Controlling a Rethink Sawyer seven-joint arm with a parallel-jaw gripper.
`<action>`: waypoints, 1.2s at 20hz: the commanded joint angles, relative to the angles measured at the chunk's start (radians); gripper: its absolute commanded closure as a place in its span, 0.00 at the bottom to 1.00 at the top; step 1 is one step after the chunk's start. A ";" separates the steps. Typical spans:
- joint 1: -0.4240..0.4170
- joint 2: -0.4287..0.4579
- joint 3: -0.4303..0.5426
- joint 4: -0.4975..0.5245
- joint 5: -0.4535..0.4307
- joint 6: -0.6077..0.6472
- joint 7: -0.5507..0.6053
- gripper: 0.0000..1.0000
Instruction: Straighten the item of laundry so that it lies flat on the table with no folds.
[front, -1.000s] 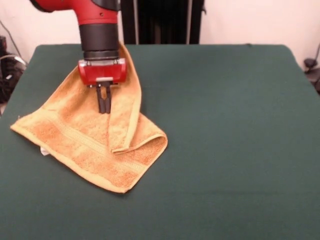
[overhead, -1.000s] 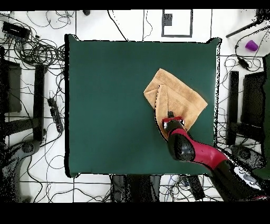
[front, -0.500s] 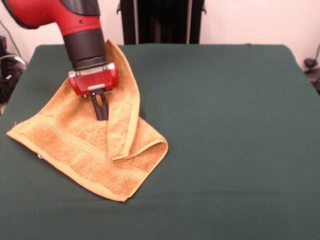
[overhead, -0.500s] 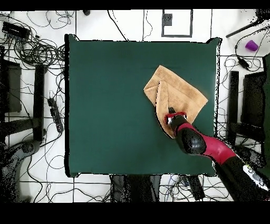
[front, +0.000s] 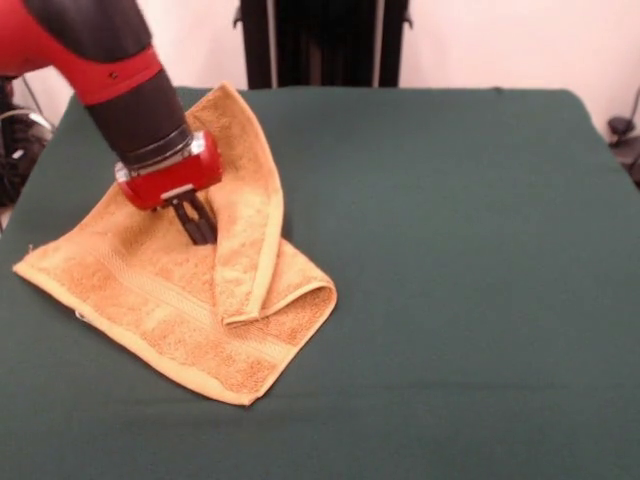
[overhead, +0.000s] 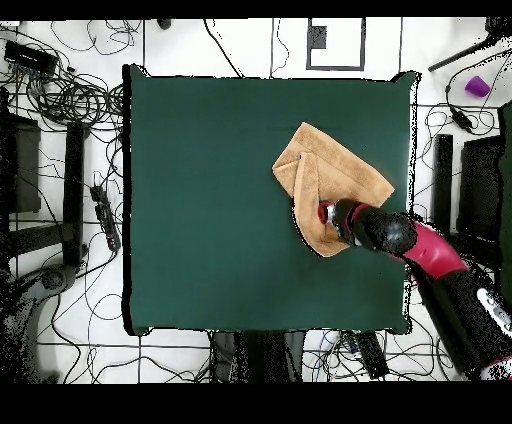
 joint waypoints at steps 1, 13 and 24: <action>0.140 0.293 0.047 -0.417 -0.011 -0.099 -0.036 1.00; 0.081 0.283 0.138 -0.263 0.189 -0.041 0.103 1.00; 0.072 0.266 0.155 -0.182 0.206 -0.139 0.124 1.00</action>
